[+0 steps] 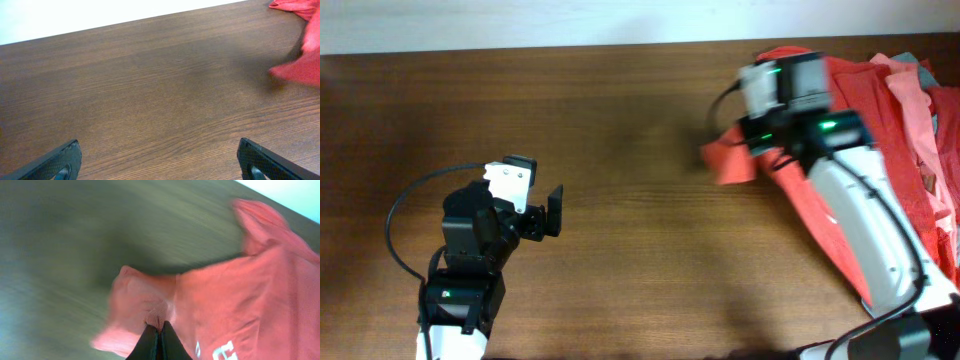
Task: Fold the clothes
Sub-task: 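Drag the orange T-shirt leftward out of the pile with the right gripper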
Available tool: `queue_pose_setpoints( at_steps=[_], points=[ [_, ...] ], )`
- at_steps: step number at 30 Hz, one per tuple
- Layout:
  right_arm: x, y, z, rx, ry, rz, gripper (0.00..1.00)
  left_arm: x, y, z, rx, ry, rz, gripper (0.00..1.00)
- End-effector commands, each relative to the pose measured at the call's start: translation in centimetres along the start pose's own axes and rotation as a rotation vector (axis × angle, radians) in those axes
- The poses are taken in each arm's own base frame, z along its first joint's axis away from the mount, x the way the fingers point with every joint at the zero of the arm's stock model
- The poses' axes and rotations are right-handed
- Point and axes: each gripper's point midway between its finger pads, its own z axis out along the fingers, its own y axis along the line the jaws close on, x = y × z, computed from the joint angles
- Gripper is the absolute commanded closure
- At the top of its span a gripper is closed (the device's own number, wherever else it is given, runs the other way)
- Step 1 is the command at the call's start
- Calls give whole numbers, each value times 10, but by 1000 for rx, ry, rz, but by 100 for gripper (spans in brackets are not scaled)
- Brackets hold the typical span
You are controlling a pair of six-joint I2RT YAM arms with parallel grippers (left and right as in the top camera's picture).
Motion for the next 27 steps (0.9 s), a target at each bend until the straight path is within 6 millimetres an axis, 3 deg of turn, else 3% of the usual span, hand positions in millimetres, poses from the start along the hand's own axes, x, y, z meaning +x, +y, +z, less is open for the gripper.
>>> queue_pose_setpoints(
  at_steps=[1,5,9,15,20,21,22,24,25,27],
  points=[
    [-23,74,-5,-109,-60,-76,96,-12,0,-3,7,-28,-8,1],
    [-40,133,-8,-183,-127,-151,96,-12,0,-3,7,-28,-8,1],
    [-58,174,-8,-237,-200,-151,96,-12,0,-3,7,-28,-8,1],
    [-101,213,-5,-297,-370,-67,95,-12,0,-3,8,-28,-9,1],
    [-132,221,4,-338,-480,83,94,-11,0,-3,8,-27,-9,1],
    [-134,221,4,-338,-487,84,83,-12,0,-3,8,-28,-9,1],
    [-135,220,4,-332,-492,86,55,-11,0,-3,7,-27,-9,1],
    [-134,210,5,-279,-488,82,24,-11,0,-3,8,-27,-9,1],
    [-131,198,5,-230,-475,70,1,-11,0,-3,8,-25,-9,1],
    [-125,175,3,-158,-439,67,1,-11,0,-3,9,-24,-10,1]
  ],
)
